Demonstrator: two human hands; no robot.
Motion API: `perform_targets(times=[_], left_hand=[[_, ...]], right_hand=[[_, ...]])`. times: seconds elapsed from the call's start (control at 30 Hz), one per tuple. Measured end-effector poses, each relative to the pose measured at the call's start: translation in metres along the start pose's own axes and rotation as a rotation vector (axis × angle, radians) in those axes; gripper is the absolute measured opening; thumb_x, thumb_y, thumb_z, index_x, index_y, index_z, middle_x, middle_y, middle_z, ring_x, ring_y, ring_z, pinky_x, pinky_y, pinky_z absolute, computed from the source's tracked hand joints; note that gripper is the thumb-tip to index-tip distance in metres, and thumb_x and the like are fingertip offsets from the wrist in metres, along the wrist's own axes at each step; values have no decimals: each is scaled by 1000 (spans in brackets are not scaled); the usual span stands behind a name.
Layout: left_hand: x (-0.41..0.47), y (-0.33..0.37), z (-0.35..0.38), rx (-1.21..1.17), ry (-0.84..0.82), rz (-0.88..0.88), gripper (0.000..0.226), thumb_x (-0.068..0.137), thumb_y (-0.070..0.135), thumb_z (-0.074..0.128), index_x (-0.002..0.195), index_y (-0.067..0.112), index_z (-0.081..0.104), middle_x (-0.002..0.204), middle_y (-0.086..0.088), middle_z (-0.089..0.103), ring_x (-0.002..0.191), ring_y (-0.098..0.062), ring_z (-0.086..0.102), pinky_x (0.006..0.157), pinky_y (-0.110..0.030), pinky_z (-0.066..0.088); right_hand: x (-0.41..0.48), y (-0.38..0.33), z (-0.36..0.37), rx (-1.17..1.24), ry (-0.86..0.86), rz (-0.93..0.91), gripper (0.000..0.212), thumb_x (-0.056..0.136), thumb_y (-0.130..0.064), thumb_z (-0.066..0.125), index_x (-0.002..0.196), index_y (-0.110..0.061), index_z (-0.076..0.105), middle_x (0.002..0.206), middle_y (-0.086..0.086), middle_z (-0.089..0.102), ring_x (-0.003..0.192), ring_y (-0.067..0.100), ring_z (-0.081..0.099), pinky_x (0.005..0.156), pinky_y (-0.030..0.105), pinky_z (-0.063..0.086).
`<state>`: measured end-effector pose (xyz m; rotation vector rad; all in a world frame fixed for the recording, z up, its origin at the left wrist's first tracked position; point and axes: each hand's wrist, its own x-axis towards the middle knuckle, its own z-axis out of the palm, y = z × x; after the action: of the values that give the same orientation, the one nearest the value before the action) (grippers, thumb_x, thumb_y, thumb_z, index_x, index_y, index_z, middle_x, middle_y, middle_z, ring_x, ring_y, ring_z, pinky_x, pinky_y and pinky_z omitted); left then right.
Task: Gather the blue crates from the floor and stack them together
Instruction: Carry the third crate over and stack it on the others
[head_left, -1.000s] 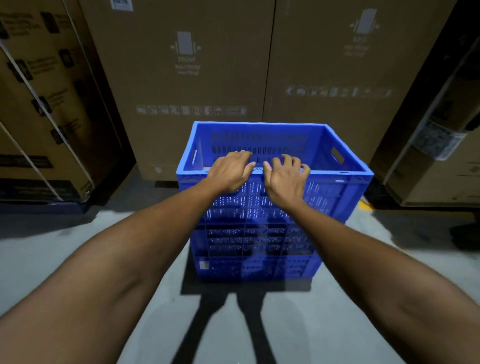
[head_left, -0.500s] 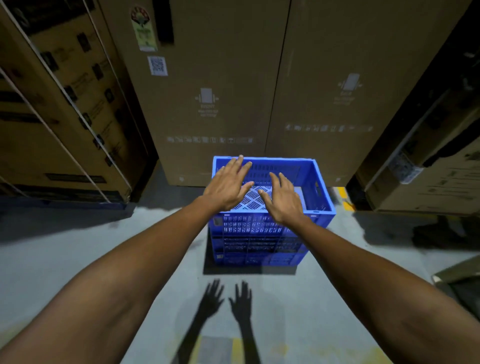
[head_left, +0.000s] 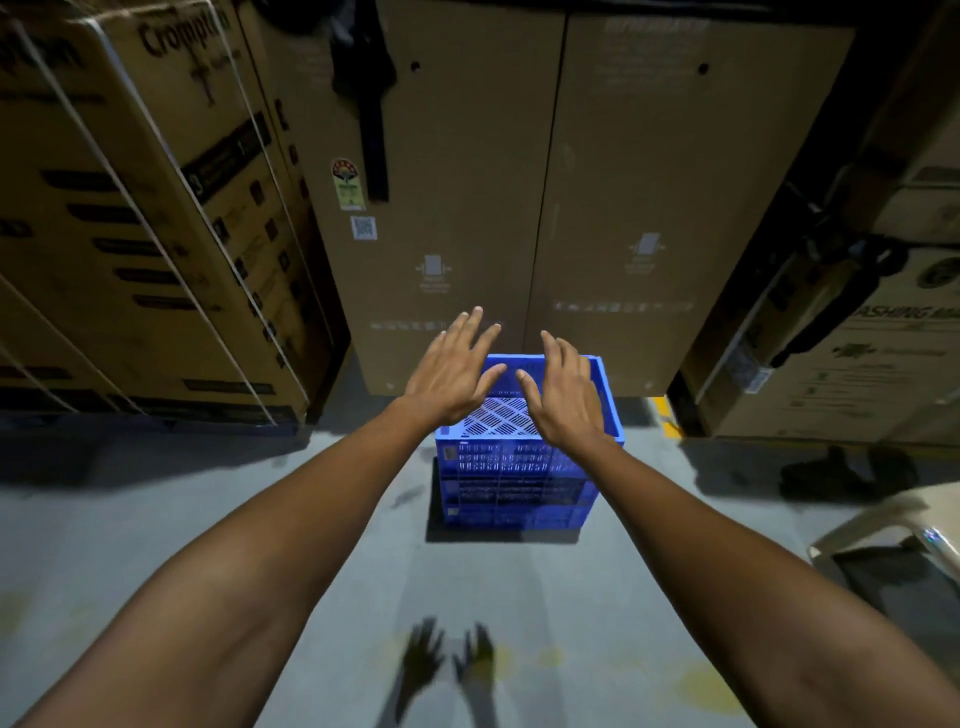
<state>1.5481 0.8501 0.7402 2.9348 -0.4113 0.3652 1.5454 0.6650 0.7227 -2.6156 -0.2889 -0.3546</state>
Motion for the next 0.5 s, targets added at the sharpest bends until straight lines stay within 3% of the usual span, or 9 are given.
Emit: perform_targets(times=[0.5], left_hand=[[-117,130,-76,197,91,-228,65,98,54,27,152,20,18,162,-11,2,149,-27,4,120,-47,15]], right_hand=[[-93,6,-103,104,40,-322,64,97,-46,43,149,-13,27,152,13,31,135,30,32,102,49,41]])
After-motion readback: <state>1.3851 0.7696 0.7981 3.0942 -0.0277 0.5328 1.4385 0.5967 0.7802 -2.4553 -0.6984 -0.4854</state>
